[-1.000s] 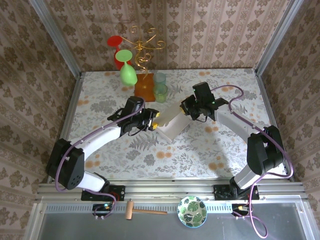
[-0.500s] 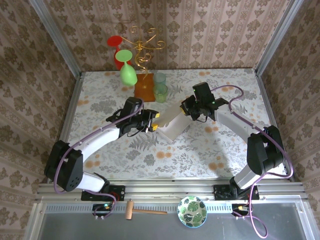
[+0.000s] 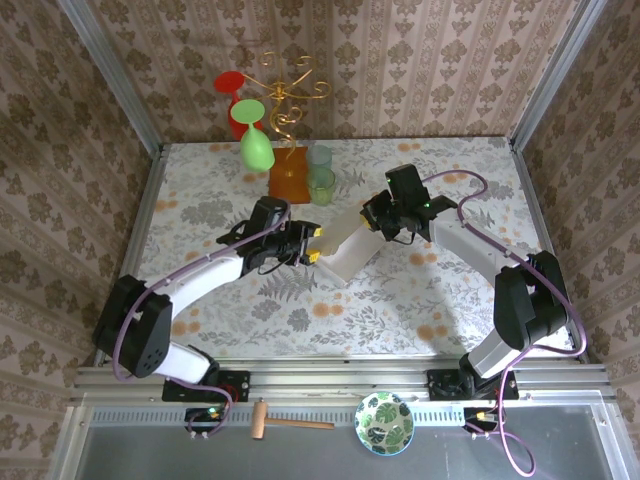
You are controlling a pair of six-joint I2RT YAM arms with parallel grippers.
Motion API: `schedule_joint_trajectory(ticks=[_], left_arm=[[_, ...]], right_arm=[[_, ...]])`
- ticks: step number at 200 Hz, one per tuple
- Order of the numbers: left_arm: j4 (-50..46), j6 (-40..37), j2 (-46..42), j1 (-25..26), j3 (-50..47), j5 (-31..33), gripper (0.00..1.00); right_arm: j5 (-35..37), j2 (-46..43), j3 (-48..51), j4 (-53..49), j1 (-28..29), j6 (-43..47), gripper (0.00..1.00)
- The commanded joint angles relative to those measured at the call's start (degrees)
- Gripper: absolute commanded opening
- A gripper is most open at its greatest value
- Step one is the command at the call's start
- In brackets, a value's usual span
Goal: Fold the paper box
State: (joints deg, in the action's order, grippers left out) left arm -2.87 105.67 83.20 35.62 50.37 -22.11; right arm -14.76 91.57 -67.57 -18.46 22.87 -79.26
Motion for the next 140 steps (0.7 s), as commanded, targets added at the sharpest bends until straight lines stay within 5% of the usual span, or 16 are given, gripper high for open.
schedule_joint_trajectory(ticks=[1,88,140], left_arm=[[2.0,2.6,1.5,0.6,0.9,-0.4,0.48],[5.6,5.4,4.6,2.0,3.4,-0.1,0.47],[8.7,7.2,6.9,2.6,4.0,0.6,0.33]], right_arm=[[0.3,-2.0,-2.3,-1.1,0.0,0.3,0.0],[-0.7,-3.4,-3.5,-1.5,0.1,-0.7,0.0],[-1.0,-3.9,-2.6,-1.3,0.2,-1.1,0.0]])
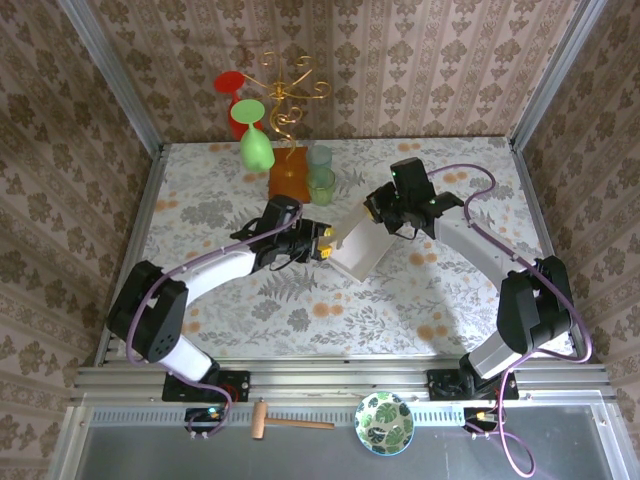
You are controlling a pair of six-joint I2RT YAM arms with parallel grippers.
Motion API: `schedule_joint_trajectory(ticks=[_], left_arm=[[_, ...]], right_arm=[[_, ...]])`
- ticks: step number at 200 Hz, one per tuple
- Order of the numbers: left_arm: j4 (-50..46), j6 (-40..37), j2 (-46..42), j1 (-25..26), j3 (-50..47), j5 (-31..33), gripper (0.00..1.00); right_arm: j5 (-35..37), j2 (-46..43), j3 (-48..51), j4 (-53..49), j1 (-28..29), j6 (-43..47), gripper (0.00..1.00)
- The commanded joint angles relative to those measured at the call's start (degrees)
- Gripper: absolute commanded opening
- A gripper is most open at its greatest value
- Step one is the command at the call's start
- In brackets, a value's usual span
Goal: Fold the paper box
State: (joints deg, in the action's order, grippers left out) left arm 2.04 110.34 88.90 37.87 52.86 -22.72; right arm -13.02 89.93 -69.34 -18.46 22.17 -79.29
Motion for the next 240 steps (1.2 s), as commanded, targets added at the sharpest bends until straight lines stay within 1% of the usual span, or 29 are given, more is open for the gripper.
schedule_joint_trajectory(ticks=[1,40,66,130,138,153,162,227,240], left_arm=[[3.8,2.6,1.2,0.4,1.5,1.2,0.33],[5.0,3.5,1.6,0.4,0.8,1.9,0.18],[5.9,4.1,2.2,0.5,0.5,2.6,0.17],[7.8,5.0,4.6,0.5,1.0,3.7,0.18],[8.2,5.4,4.8,0.5,0.9,4.1,0.2],[9.3,6.3,5.1,0.6,0.7,4.3,0.28],[9.5,6.7,5.3,0.7,0.7,4.2,0.31],[10.6,8.3,6.1,1.2,0.8,3.3,0.32],[10.7,8.9,6.2,1.3,1.0,3.1,0.34]], right_arm=[[-2.7,-2.2,-0.8,-1.3,0.9,-1.1,0.0],[-2.8,-2.3,-0.2,-1.0,1.0,-1.0,0.0],[-2.8,-2.3,0.1,-0.8,1.3,-1.2,0.0],[-3.2,-2.6,2.7,0.8,1.6,-3.5,0.0],[-3.2,-2.7,2.9,0.8,1.6,-3.6,0.0],[-3.0,-2.8,3.2,0.9,1.7,-3.7,0.0],[-2.9,-2.8,3.5,0.9,1.6,-3.7,0.0],[-3.0,-2.0,3.3,1.7,1.7,-4.1,0.0],[-3.0,-1.8,3.2,1.7,1.7,-4.1,0.0]])
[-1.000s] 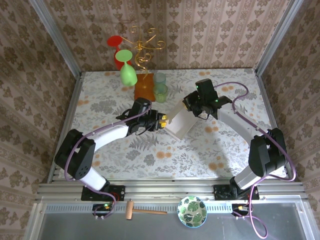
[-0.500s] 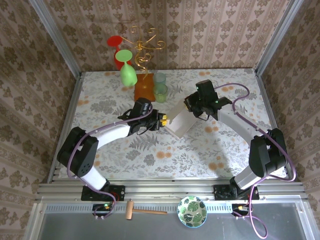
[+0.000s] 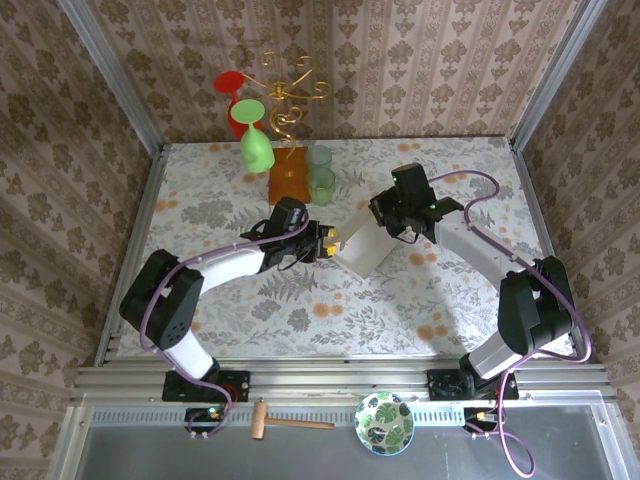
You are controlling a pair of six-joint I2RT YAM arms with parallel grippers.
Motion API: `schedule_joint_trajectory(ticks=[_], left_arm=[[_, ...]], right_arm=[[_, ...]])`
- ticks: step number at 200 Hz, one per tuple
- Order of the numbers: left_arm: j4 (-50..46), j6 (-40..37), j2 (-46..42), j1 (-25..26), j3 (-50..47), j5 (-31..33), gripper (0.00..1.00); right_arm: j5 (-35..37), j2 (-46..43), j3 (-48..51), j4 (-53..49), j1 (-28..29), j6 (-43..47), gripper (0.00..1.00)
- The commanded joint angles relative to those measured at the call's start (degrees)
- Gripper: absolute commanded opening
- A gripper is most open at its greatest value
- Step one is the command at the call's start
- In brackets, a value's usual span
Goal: Fold the paper box
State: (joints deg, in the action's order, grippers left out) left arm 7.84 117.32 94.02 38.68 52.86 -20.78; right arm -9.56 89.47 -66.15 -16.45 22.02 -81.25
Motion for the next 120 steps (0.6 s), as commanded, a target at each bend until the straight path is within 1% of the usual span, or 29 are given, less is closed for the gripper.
schedule_joint_trajectory(ticks=[1,14,31,73,120], left_arm=[[5.0,1.9,1.1,0.5,0.9,1.1,0.34],[4.6,2.4,1.0,0.7,1.2,1.2,0.38],[4.8,3.4,0.9,0.9,1.2,1.3,0.4],[5.0,5.3,0.2,1.1,0.5,1.7,0.42],[6.9,8.2,-1.0,2.7,-2.2,1.5,0.44]], right_arm=[[-6.4,-1.3,0.0,-0.3,1.9,-2.2,0.0],[-6.4,-1.1,-0.2,-0.3,1.9,-2.1,0.0],[-6.5,-1.0,-0.1,-0.4,1.8,-2.0,0.0],[-6.3,-0.9,0.5,-0.3,1.5,-1.6,0.0],[-6.3,-0.1,1.0,0.3,1.1,-1.0,0.0]])
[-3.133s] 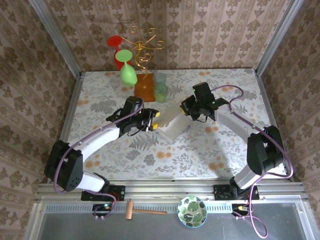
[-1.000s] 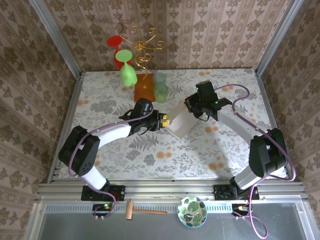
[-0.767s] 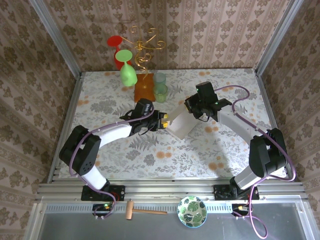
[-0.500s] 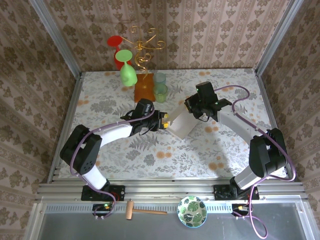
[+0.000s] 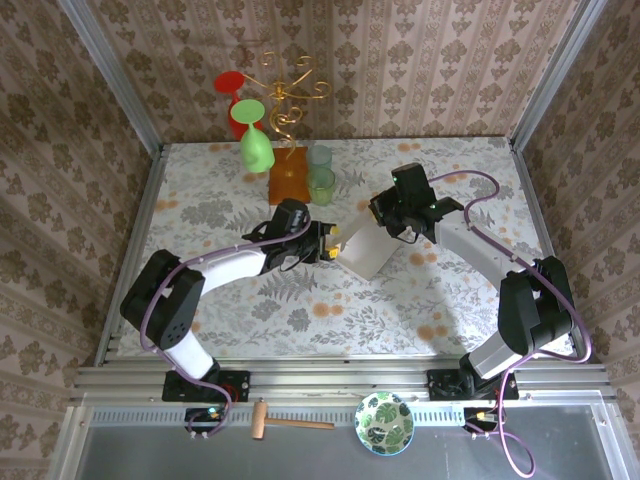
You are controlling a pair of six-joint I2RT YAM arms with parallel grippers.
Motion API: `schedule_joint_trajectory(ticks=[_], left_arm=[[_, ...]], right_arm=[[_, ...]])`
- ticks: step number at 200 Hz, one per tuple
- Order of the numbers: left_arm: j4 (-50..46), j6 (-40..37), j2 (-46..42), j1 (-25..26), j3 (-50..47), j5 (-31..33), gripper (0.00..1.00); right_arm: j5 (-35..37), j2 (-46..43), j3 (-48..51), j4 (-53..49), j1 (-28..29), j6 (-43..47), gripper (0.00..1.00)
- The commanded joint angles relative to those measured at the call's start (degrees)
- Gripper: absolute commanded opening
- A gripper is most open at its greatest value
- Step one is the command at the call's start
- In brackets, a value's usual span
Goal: Fold the paper box
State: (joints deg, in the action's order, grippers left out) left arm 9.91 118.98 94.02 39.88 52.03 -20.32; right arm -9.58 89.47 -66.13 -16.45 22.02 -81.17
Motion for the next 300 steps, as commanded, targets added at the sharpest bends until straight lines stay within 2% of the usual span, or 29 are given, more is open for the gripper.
schedule_joint_trajectory(ticks=[1,53,87,112,159,163,182,210,240,267,300], left_arm=[[4.8,6.5,-1.1,1.5,-1.4,1.1,0.43],[5.9,7.8,-1.7,2.1,-4.1,1.8,0.44],[7.0,8.2,-0.8,2.1,-4.2,2.7,0.39],[8.4,8.9,0.6,2.0,-3.7,3.6,0.29],[8.7,8.8,0.7,1.2,-4.0,4.5,0.04],[8.7,8.7,0.7,1.1,-4.2,4.5,0.0],[9.1,7.9,0.6,0.1,-5.1,3.3,0.0],[11.2,4.2,-0.1,-2.7,-6.0,-0.9,0.0],[15.7,0.1,0.0,-6.5,-6.5,-7.6,0.0],[18.5,-1.3,-0.1,-8.6,-7.2,-12.0,0.0],[20.1,-2.5,0.6,-9.8,-6.9,-15.9,0.0]], right_arm=[[-6.3,-0.1,1.0,0.3,1.1,-1.1,0.0],[-6.2,-0.1,0.4,0.2,-0.4,-0.8,0.0],[-6.7,-0.2,0.4,0.4,-0.2,-1.3,0.0],[-6.9,-0.8,1.1,0.4,-0.1,-1.6,0.0],[-7.0,-2.3,0.5,-3.8,0.0,0.3,0.0],[-6.7,-2.4,0.1,-5.0,0.0,0.9,0.05],[-4.7,-3.0,-2.1,-10.4,-0.4,4.4,0.29],[-2.4,-3.7,-5.8,-16.8,-3.0,11.6,0.44],[-0.2,-4.3,-11.0,-22.9,-6.6,21.4,0.51],[2.8,-1.5,-16.0,-29.1,-9.2,30.7,0.53],[-1.2,5.7,-19.1,-29.0,-12.9,38.2,0.53]])
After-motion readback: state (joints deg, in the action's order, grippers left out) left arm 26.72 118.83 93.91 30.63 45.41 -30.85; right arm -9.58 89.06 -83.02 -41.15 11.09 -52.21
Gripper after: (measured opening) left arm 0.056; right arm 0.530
